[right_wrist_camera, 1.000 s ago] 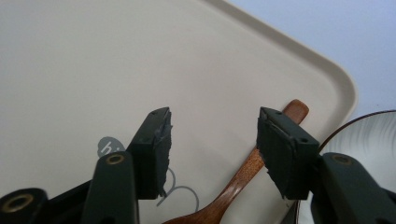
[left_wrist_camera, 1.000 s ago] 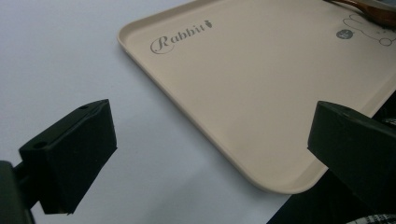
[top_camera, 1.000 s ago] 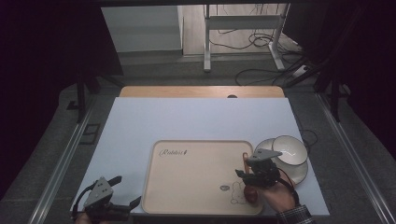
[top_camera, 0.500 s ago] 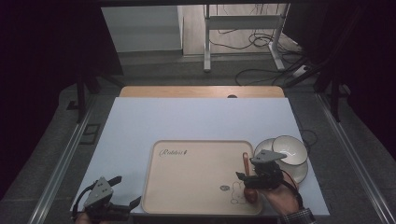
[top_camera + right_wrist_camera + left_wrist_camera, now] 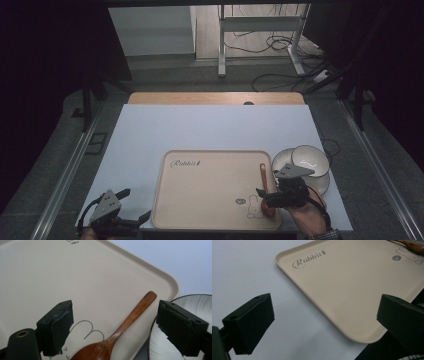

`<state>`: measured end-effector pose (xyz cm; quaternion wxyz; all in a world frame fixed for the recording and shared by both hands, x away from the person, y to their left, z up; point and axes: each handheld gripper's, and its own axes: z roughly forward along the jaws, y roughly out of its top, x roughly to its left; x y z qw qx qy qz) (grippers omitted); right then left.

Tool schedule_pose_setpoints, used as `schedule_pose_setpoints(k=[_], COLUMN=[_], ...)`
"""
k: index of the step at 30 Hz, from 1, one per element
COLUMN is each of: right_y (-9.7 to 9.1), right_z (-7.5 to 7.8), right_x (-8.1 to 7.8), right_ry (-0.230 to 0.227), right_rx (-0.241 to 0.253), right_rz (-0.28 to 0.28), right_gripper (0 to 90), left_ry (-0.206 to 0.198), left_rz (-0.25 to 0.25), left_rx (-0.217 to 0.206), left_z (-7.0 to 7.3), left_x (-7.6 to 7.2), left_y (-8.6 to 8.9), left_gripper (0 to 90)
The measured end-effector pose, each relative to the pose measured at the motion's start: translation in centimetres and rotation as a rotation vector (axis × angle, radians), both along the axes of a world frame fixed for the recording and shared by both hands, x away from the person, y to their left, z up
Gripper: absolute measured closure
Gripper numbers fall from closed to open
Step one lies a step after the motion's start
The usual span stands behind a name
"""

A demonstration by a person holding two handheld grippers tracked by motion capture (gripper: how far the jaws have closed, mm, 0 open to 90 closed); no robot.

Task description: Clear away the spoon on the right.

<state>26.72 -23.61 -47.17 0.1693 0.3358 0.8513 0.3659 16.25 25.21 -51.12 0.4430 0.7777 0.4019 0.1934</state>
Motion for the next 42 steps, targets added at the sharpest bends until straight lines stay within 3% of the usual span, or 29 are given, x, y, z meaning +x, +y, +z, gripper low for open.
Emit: schedule_pose_setpoints(k=[42], right_y=[-3.3], right_z=[0.0], right_x=[-3.4], right_ry=[-0.070], right_rx=[0.027], right_rz=[-0.053], right_gripper=[3.3], left_ry=[-0.003], left_rz=[0.007], left_rx=[-0.006], left_z=[0.0], left_x=[0.0], left_y=[0.1], left_gripper=[0.7])
